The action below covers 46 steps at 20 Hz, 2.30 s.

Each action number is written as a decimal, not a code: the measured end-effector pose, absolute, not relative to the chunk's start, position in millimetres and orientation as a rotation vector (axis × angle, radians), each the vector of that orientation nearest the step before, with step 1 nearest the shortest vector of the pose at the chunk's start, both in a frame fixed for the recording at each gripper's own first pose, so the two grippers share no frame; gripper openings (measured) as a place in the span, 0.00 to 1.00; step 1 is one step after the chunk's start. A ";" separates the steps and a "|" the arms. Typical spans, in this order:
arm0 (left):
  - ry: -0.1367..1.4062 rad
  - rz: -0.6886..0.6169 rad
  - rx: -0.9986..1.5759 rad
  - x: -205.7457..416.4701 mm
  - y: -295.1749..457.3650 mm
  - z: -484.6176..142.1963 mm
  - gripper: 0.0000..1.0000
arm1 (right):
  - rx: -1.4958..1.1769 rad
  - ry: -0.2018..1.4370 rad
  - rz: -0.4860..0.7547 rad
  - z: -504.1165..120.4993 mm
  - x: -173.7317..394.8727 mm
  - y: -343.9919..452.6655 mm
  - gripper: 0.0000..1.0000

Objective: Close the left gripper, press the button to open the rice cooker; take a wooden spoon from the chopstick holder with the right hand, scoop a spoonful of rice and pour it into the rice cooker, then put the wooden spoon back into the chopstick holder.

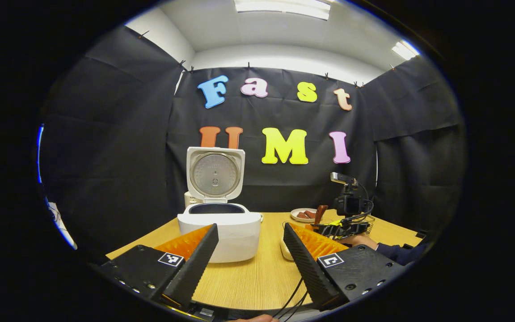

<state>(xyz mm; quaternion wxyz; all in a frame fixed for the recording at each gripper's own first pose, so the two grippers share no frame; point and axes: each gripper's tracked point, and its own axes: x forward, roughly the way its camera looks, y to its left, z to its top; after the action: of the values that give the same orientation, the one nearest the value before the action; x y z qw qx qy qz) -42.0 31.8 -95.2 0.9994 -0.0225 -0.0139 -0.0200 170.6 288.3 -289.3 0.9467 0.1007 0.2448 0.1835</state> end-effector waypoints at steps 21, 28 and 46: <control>0.138 -0.004 -0.052 36.6 32.1 -114.1 0.94 | 1.395 0.418 0.336 -183.4 199.8 172.7 0.13; 0.102 0.002 -0.060 25.9 45.2 -108.2 0.94 | 1.438 0.410 0.408 -132.4 198.1 198.8 0.13; 0.088 0.046 -0.038 -8.4 79.6 -106.2 0.94 | 0.857 0.364 0.544 -64.4 253.8 438.8 0.13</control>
<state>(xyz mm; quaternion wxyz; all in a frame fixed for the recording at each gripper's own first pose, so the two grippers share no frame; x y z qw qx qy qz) -8.4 79.6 -106.2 0.9986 -0.0188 0.0440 0.0229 253.8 438.8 -64.4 0.8581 0.4081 0.1733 0.2591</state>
